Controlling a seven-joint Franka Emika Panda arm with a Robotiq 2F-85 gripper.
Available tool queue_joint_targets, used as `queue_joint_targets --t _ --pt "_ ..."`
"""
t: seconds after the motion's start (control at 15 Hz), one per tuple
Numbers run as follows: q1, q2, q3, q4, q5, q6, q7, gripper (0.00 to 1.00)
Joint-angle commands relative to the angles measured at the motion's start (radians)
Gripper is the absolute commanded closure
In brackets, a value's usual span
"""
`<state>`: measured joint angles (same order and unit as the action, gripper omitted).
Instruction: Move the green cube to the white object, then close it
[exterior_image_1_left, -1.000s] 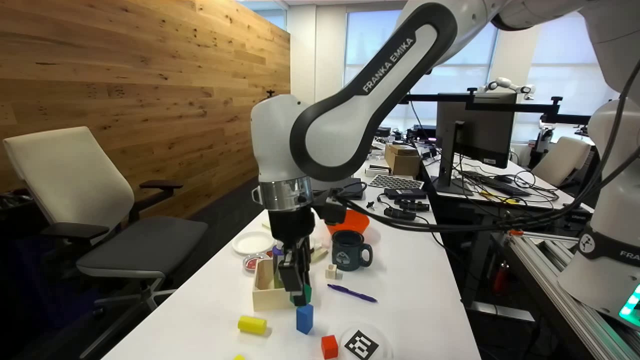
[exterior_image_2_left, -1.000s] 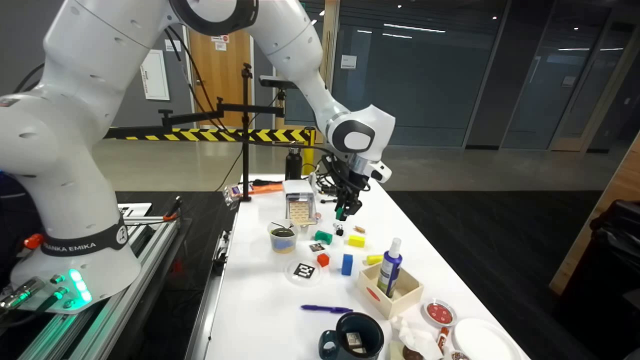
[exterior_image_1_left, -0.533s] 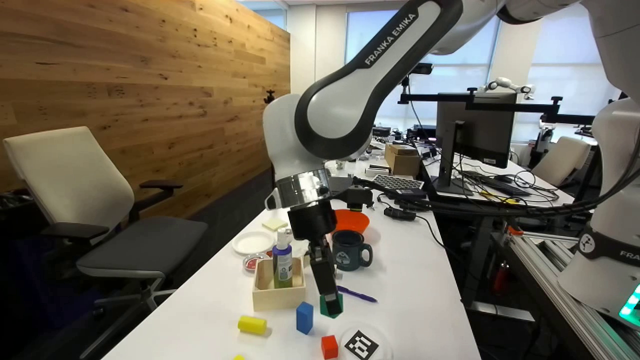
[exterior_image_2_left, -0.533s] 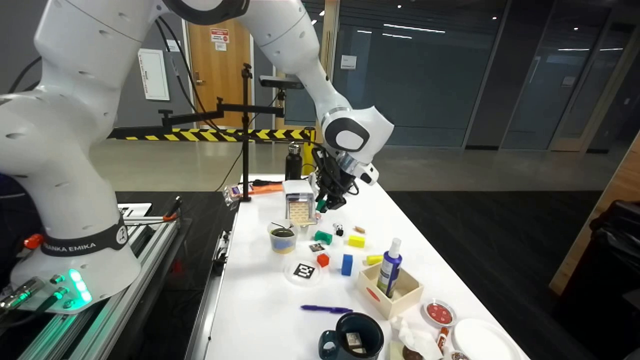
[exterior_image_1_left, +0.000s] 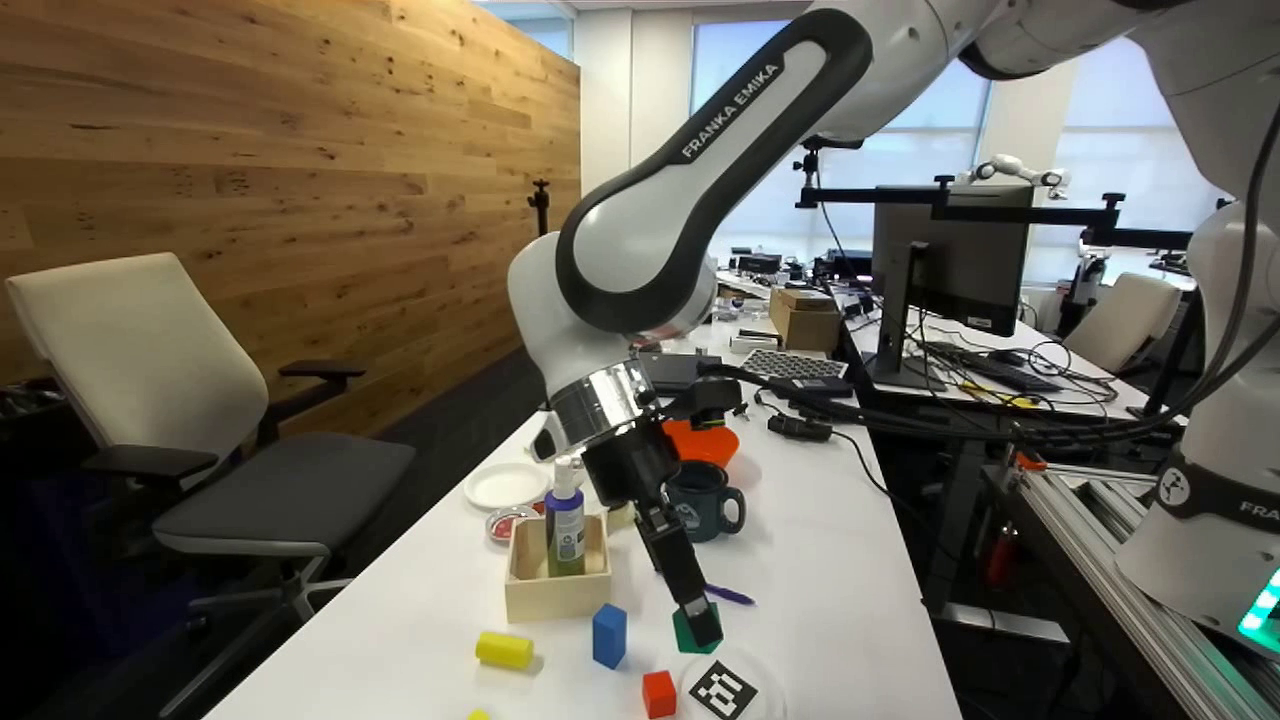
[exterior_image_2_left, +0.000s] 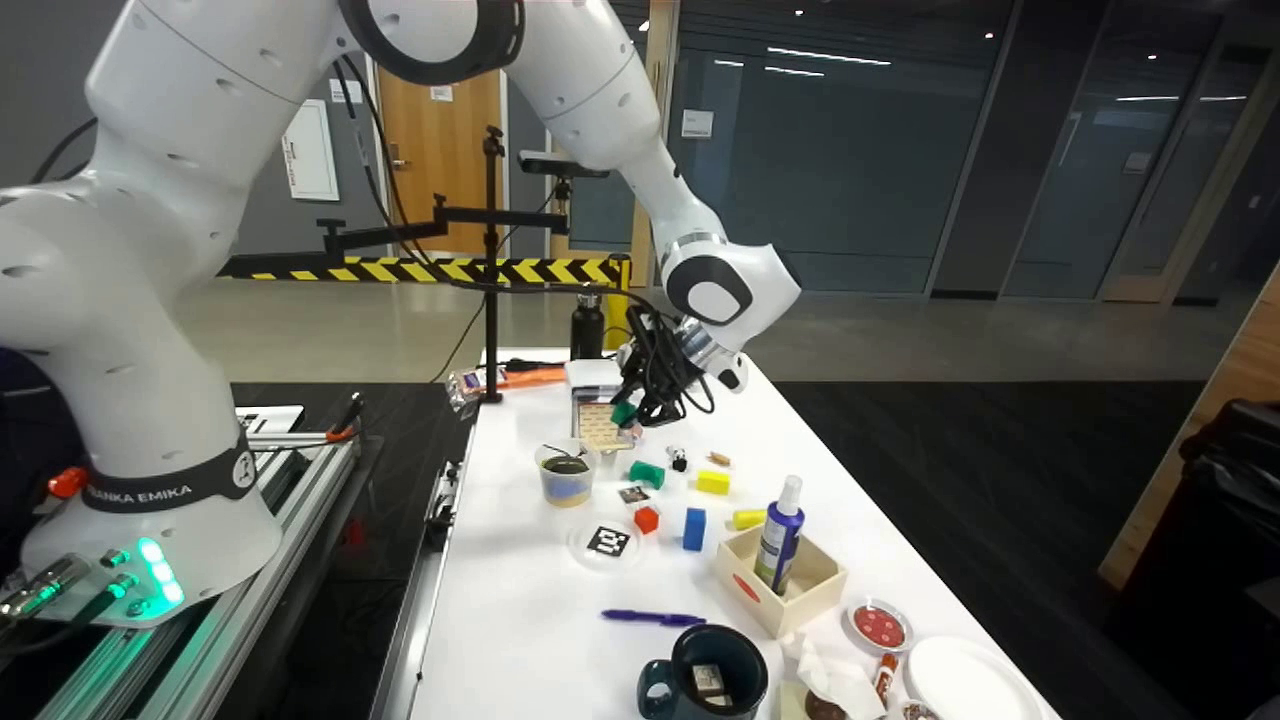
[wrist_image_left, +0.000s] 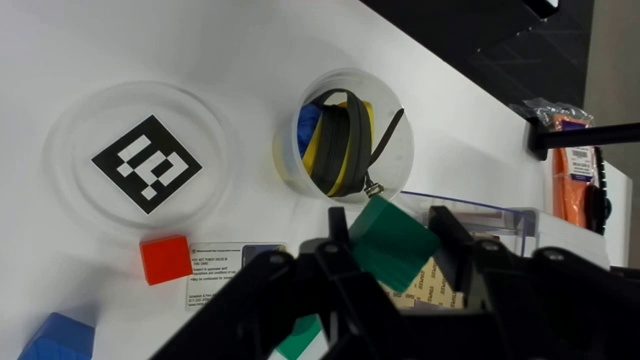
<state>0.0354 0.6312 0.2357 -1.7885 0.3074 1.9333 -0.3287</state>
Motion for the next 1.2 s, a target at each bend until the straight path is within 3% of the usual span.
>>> queue_joint_targets --t 0.0,0.33,1.13 --pt "0.029 0.120 -0.008 0.169 -0.001 -0.025 0.023 0.81" --pt "0.074 0.240 -0.013 0.334 -0.035 -0.026 0.064 0.81" --pt "0.132 0.246 -0.025 0.354 -0.106 -0.092 0.093 0.81"
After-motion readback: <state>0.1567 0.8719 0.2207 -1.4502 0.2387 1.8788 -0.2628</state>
